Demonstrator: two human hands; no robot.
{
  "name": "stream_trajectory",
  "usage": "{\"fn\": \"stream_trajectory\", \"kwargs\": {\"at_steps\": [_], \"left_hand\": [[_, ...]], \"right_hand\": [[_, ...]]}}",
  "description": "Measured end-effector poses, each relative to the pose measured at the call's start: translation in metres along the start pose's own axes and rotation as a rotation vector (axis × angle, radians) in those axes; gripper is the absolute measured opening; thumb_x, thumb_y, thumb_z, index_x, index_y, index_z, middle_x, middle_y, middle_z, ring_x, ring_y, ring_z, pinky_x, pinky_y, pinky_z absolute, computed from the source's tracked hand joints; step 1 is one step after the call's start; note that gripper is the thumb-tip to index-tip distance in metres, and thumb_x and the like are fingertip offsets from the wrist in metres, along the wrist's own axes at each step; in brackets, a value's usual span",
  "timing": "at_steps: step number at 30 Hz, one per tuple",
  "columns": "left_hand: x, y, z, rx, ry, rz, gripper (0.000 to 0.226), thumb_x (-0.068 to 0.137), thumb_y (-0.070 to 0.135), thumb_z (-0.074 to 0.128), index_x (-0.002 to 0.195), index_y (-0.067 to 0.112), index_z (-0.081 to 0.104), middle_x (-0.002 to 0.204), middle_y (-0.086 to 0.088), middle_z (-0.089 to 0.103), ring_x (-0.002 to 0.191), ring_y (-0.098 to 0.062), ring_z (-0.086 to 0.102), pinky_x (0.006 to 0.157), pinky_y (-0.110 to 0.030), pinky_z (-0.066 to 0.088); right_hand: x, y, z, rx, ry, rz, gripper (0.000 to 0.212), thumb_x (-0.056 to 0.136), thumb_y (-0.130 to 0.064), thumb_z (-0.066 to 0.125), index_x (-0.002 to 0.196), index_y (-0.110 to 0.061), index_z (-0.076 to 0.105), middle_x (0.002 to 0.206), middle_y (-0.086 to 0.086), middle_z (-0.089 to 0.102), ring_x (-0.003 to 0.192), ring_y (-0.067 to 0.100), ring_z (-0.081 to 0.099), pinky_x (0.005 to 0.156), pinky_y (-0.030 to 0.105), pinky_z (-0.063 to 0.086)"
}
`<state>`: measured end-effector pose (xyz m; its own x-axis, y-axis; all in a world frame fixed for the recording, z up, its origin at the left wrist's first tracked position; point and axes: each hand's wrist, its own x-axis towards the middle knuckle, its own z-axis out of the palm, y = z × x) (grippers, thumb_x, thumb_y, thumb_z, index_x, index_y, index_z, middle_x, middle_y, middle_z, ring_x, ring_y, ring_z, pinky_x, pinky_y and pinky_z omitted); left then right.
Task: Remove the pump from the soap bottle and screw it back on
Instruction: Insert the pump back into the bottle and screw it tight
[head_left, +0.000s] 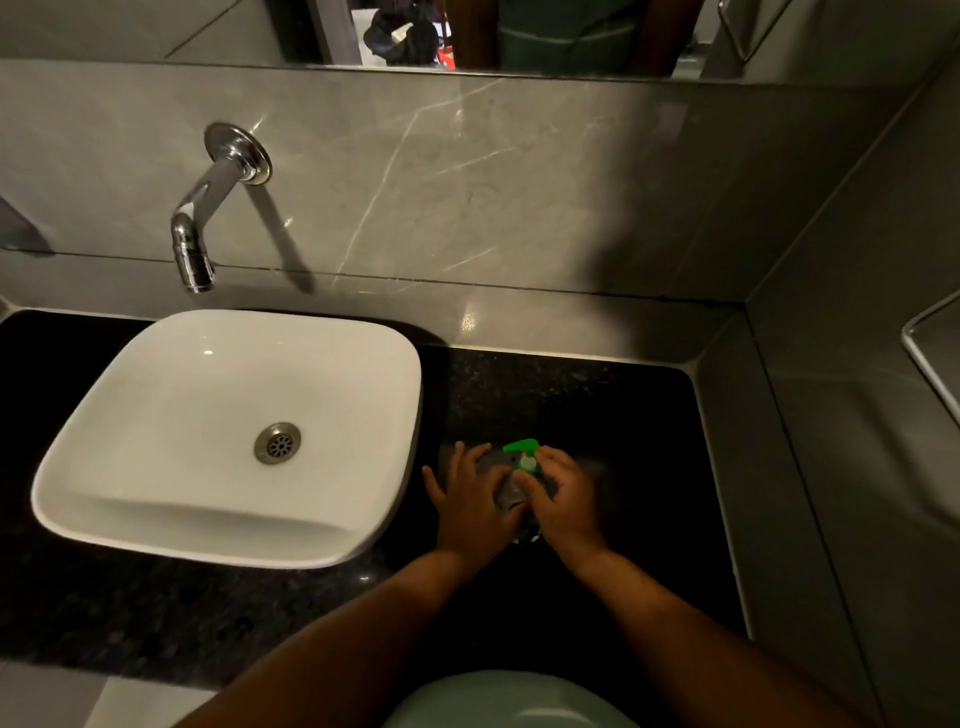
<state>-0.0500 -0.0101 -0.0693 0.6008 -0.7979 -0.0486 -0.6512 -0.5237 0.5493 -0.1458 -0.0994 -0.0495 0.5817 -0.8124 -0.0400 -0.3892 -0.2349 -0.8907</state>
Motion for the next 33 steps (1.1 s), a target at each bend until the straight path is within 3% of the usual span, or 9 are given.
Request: {"fn": "stream_trajectory", "kwargs": {"at_steps": [4, 8, 13, 17, 22, 25, 28, 31, 33], "left_hand": [[-0.002, 0.007, -0.002, -0.004, 0.043, -0.024, 0.062, 0.067, 0.063, 0.036, 0.111, 0.028, 0.063, 0.147, -0.003, 0.041, 0.146, -0.027, 0.014, 0.110, -0.064, -0.010], [-0.001, 0.002, -0.001, 0.030, -0.001, -0.025, 0.064, 0.065, 0.067, 0.036, 0.113, 0.032, 0.061, 0.150, -0.001, 0.036, 0.147, -0.026, 0.010, 0.110, -0.064, -0.011], [0.004, -0.010, 0.000, 0.037, -0.029, 0.064, 0.067, 0.066, 0.069, 0.040, 0.122, 0.037, 0.057, 0.153, 0.000, 0.031, 0.148, -0.023, 0.005, 0.111, -0.059, -0.013], [0.003, -0.010, -0.002, 0.045, -0.011, 0.120, 0.074, 0.066, 0.074, 0.036, 0.125, 0.033, 0.056, 0.153, 0.000, 0.033, 0.147, -0.023, 0.009, 0.112, -0.059, -0.011], [0.005, -0.011, -0.003, 0.024, -0.014, 0.112, 0.077, 0.063, 0.079, 0.040, 0.123, 0.035, 0.056, 0.144, 0.005, 0.045, 0.145, -0.020, 0.021, 0.113, -0.060, -0.008], [0.006, -0.011, -0.005, -0.020, 0.034, 0.181, 0.066, 0.068, 0.075, 0.055, 0.121, 0.036, 0.054, 0.133, 0.009, 0.055, 0.140, -0.018, 0.032, 0.112, -0.056, -0.007], [0.010, -0.006, -0.016, 0.051, 0.032, 0.236, 0.071, 0.063, 0.078, 0.047, 0.113, 0.029, 0.061, 0.121, 0.004, 0.063, 0.134, -0.018, 0.042, 0.112, -0.054, -0.001], [0.014, -0.003, -0.024, 0.098, -0.043, 0.228, 0.074, 0.058, 0.079, 0.044, 0.109, 0.030, 0.063, 0.120, 0.005, 0.063, 0.135, -0.014, 0.039, 0.112, -0.051, -0.001], [0.014, -0.002, -0.023, 0.095, -0.068, 0.209, 0.066, 0.062, 0.075, 0.055, 0.110, 0.031, 0.064, 0.120, 0.006, 0.063, 0.135, -0.014, 0.037, 0.113, -0.052, 0.000]], "right_hand": [[-0.002, -0.003, 0.006, -0.028, 0.072, 0.012, 0.041, 0.076, -0.031, 0.064, 0.104, -0.003, 0.068, 0.111, 0.014, 0.067, 0.102, 0.024, 0.060, 0.092, 0.031, 0.044], [-0.004, -0.006, 0.006, -0.009, 0.081, 0.011, 0.032, 0.078, -0.024, 0.071, 0.104, -0.005, 0.068, 0.103, -0.001, 0.061, 0.099, 0.019, 0.060, 0.090, 0.027, 0.044], [-0.007, -0.004, -0.009, 0.024, -0.045, -0.031, 0.051, 0.069, -0.032, 0.073, 0.114, -0.009, 0.063, 0.121, 0.000, 0.054, 0.116, 0.014, 0.052, 0.096, 0.000, 0.030], [-0.011, -0.021, -0.041, -0.055, -0.154, -0.095, 0.070, 0.069, -0.035, 0.078, 0.131, -0.016, 0.050, 0.129, -0.002, 0.049, 0.119, 0.007, 0.047, 0.103, 0.018, 0.036], [-0.009, -0.049, -0.066, -0.338, -0.328, -0.216, 0.059, 0.075, -0.032, 0.074, 0.128, -0.019, 0.053, 0.120, 0.006, 0.060, 0.111, 0.018, 0.058, 0.100, 0.037, 0.047], [-0.003, -0.067, -0.069, -0.634, -0.453, -0.262, 0.057, 0.077, -0.039, 0.066, 0.130, -0.026, 0.049, 0.122, 0.006, 0.058, 0.113, 0.025, 0.055, 0.098, 0.042, 0.046], [0.005, -0.086, -0.067, -0.848, -0.531, -0.319, 0.042, 0.081, -0.040, 0.057, 0.121, -0.030, 0.053, 0.116, 0.007, 0.058, 0.109, 0.030, 0.054, 0.093, 0.044, 0.046], [0.015, -0.098, -0.066, -1.059, -0.581, -0.453, 0.030, 0.086, -0.038, 0.051, 0.114, -0.029, 0.057, 0.112, 0.006, 0.058, 0.107, 0.031, 0.054, 0.089, 0.044, 0.047], [0.021, -0.103, -0.067, -1.133, -0.628, -0.527, 0.028, 0.086, -0.037, 0.052, 0.113, -0.029, 0.058, 0.111, 0.006, 0.058, 0.106, 0.030, 0.054, 0.088, 0.044, 0.046]]}}
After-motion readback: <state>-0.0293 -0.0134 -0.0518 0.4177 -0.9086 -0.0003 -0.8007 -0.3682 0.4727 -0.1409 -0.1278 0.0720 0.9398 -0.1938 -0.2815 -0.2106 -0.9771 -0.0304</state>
